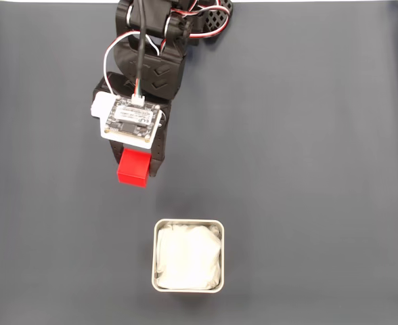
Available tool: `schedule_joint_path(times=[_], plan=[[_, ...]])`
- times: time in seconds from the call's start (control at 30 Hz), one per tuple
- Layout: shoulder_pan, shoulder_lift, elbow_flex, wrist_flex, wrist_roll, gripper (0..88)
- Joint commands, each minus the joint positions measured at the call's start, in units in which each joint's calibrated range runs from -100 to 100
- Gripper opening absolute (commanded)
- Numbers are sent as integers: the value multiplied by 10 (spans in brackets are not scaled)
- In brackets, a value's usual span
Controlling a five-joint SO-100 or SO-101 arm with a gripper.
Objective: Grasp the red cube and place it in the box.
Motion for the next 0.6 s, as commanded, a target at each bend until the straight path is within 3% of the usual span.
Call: schedule_joint_path(times=[0.0, 0.57], plan=[[-14, 2, -50, 2, -3, 61], [-73, 99, -220, 14, -4, 64]])
